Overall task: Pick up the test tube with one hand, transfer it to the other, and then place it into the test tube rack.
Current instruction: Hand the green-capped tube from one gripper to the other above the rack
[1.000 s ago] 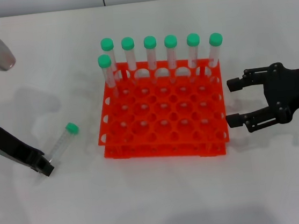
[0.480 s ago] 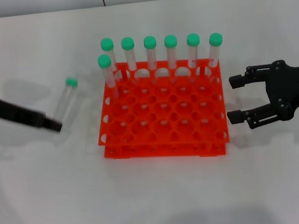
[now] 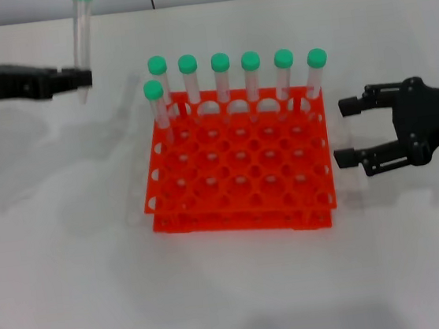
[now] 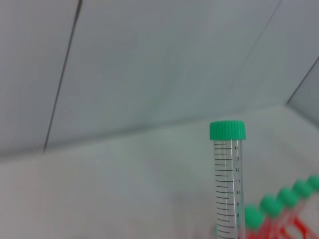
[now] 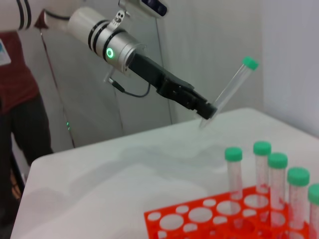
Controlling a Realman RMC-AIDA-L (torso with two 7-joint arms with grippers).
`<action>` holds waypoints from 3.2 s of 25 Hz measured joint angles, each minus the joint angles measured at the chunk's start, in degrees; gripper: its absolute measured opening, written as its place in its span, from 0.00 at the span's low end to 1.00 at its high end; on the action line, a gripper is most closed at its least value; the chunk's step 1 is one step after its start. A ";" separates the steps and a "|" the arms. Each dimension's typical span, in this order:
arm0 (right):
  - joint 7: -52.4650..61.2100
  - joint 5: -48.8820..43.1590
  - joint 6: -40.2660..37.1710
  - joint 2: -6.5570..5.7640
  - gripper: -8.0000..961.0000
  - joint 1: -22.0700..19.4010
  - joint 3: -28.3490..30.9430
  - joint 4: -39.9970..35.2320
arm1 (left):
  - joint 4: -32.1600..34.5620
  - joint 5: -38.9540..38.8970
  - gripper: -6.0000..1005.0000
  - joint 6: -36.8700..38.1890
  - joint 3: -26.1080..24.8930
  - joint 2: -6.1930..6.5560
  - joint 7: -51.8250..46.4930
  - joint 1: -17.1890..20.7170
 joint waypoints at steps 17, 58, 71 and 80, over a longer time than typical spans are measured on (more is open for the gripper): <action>-3.58 3.25 0.08 -0.02 0.89 0.07 2.89 1.78 | -14.27 -18.65 0.22 -1.95 0.31 -1.29 27.05 -5.83; -2.42 18.17 2.66 0.30 0.88 8.54 5.96 14.06 | -16.21 -18.34 0.25 0.83 12.84 -1.39 29.34 -8.17; -3.06 21.77 3.14 0.83 0.87 11.01 3.02 16.83 | -16.01 -18.30 0.26 1.06 12.88 -2.01 29.37 -8.07; -3.53 24.83 4.47 0.86 0.87 11.24 -0.01 17.43 | -16.12 -18.10 0.27 0.87 13.63 -2.80 29.48 -7.77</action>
